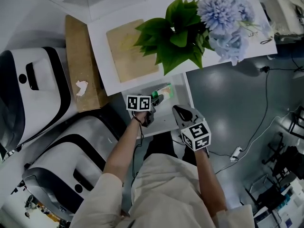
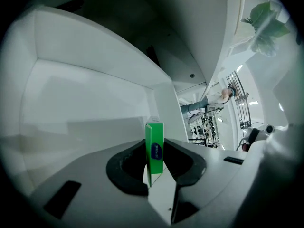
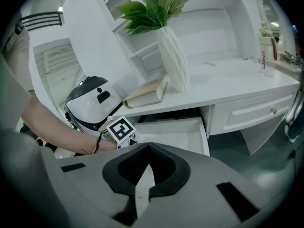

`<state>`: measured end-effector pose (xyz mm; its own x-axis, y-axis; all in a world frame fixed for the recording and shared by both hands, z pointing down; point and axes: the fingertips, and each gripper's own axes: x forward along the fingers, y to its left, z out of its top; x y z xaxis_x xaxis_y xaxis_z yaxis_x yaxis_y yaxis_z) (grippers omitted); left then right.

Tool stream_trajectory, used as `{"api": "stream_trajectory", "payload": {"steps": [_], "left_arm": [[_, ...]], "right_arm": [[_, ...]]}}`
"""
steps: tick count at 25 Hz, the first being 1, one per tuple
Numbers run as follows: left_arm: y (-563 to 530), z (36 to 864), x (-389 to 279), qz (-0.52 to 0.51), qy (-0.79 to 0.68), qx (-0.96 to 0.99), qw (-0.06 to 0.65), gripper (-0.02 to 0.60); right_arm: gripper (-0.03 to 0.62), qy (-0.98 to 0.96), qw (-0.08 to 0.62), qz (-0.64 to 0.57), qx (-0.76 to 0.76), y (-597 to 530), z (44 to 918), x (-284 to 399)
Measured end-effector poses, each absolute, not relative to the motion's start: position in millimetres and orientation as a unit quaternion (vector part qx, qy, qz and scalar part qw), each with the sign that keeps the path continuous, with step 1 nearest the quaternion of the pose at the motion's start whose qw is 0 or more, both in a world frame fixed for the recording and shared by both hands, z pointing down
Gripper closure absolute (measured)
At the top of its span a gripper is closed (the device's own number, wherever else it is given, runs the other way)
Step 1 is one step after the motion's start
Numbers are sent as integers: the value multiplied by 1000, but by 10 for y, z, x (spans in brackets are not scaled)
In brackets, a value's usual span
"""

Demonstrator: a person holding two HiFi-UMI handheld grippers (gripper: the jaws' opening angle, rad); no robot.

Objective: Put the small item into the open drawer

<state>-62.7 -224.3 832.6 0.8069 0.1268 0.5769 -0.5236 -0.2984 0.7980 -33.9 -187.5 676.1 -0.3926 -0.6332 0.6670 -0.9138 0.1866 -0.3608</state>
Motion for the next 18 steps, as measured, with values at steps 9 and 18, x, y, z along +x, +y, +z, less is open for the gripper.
{"api": "stream_trajectory", "payload": {"steps": [9,18], "left_arm": [[-2208,8424,-460,282,-127,749,586,479],[-2222,8518,-453,288,-139,741,590,467]], "right_arm": [[569,-740,187,382,521,-1741,6810,-379],[569,-733,179,384,532,-1645,6793,-294]]}}
